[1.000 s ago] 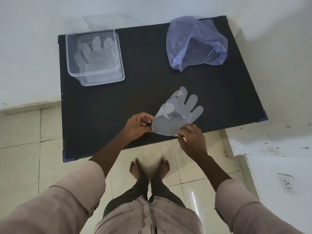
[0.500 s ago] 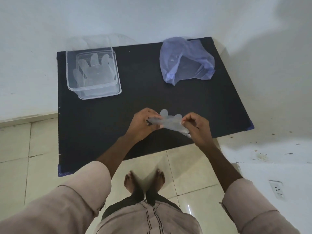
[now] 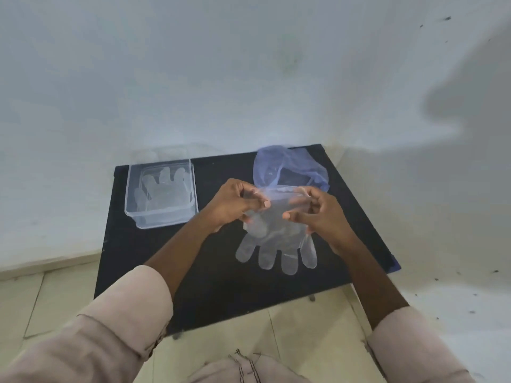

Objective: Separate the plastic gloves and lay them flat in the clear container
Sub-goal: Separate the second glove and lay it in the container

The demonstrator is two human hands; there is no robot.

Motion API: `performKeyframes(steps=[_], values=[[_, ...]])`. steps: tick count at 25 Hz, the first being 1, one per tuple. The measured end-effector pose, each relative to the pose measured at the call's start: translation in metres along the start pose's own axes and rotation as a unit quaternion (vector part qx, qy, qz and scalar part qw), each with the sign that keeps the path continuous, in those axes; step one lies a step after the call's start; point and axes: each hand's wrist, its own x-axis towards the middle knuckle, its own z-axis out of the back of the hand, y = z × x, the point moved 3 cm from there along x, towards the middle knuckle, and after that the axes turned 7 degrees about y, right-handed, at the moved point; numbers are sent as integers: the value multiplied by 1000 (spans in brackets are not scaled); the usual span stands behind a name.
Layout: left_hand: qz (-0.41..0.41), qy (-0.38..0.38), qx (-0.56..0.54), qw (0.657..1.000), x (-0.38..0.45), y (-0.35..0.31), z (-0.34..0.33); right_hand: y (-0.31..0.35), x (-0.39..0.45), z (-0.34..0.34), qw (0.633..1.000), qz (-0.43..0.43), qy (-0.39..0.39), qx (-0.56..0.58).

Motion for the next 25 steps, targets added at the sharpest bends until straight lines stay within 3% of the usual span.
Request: performKeyframes(steps=[4,12,20,25], values=[[-1,22,8,1000,-1,-25,10,22,12,9,995,15,-85,58],[53,98,-2,994,-20,-4,18,36,11,8,988,21,-67,135],[149,66,139,977,-33,24,44,37,8,6,989,16,-68,132],[56,49,-40,996,-17,-12,31,43,13,5,992,27,-47,111]])
